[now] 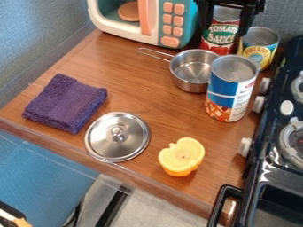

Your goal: Put the half orange in the silver

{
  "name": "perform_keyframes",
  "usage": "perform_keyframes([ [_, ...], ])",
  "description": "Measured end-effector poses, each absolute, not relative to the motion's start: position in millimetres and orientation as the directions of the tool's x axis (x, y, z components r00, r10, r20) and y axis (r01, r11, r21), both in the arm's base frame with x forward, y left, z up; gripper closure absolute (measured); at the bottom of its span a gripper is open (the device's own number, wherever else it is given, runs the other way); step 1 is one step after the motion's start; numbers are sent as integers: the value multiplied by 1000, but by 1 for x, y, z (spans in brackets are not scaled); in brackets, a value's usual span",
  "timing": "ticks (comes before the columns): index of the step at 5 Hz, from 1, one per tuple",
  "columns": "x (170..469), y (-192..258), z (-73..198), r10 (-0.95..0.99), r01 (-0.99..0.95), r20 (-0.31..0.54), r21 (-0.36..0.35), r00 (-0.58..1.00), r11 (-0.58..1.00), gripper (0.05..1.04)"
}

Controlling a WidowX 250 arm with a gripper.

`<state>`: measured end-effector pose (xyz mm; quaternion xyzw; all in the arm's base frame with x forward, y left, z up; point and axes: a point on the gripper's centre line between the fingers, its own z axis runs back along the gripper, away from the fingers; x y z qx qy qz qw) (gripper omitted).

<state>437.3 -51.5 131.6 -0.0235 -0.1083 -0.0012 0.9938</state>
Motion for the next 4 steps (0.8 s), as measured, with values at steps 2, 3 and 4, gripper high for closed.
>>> perform_keyframes([
  [2, 442, -66, 126, -25, 34, 192, -43, 981, 998, 83],
  [3, 443, -80, 132, -51, 58, 211, -26, 976, 998, 83],
  [4, 441, -83, 149, -56, 66, 270, -30, 961, 997, 83],
])
